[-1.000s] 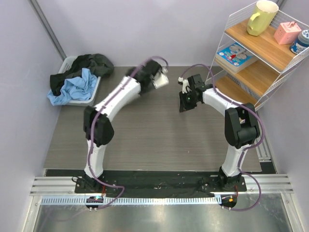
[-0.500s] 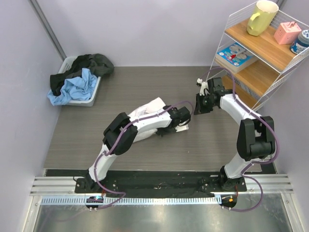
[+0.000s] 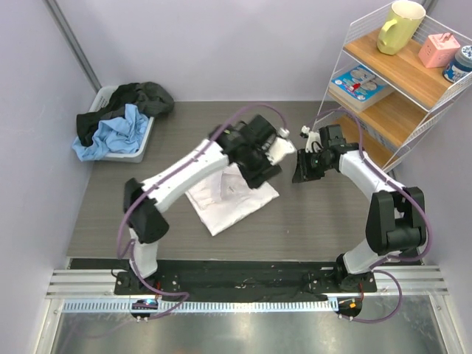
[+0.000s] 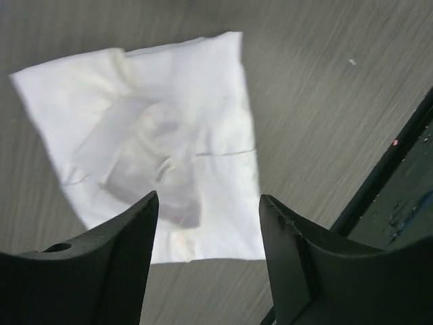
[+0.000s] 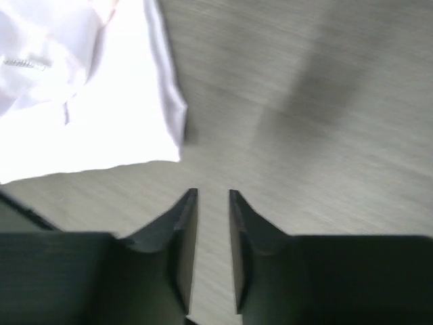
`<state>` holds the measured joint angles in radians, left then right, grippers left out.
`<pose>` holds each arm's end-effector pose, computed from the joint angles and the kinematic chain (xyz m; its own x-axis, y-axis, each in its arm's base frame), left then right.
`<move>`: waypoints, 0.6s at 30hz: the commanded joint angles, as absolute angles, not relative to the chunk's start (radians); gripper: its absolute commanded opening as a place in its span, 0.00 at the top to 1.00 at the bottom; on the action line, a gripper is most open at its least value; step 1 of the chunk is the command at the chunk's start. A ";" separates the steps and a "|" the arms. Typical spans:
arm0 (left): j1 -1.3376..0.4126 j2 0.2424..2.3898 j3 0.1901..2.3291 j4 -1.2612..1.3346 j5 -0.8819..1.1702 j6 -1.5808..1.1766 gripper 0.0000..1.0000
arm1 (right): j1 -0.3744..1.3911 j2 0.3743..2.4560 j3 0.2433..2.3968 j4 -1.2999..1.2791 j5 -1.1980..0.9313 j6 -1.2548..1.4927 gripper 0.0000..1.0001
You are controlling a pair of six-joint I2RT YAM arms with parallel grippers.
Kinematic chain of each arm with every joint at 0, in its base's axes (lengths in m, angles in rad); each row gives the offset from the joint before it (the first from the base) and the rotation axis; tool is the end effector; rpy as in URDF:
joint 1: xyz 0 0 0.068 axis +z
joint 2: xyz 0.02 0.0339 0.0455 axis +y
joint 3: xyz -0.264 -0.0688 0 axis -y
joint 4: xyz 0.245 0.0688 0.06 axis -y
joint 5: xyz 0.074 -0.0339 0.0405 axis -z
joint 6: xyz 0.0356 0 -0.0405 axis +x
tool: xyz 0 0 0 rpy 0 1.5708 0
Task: Fold and stack the long sleeve shirts
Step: Fold the shirt
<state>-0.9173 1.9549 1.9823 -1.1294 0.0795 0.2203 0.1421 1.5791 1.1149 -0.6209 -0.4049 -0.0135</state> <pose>0.2480 -0.3286 0.3273 -0.3515 0.8174 -0.4564 0.9121 0.4088 0.0296 0.3128 0.0589 0.2271 -0.8711 -0.1372 -0.4715 -0.3240 0.8821 0.3420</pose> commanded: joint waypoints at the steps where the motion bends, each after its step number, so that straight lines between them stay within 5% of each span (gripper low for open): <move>1: -0.699 1.865 1.919 -1.158 0.180 0.325 0.40 | 0.144 1.503 1.020 -0.557 -0.590 0.119 0.54; 4: -0.591 1.833 1.798 -1.095 0.210 0.388 0.41 | 0.158 1.532 0.985 -0.482 -0.672 0.213 0.47; 14: -0.545 1.859 1.480 -0.878 0.276 0.505 0.49 | 0.268 1.732 0.989 -0.321 -0.641 0.393 0.48; 18: -0.557 1.870 1.395 -0.845 0.359 0.468 0.60 | 0.291 1.830 1.061 -0.330 -0.534 0.374 0.66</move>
<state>-0.5472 1.8740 1.4429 -0.9314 0.2451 0.4625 0.2749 1.7706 0.9901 -0.3832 -0.6182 0.3431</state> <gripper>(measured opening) 0.455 0.438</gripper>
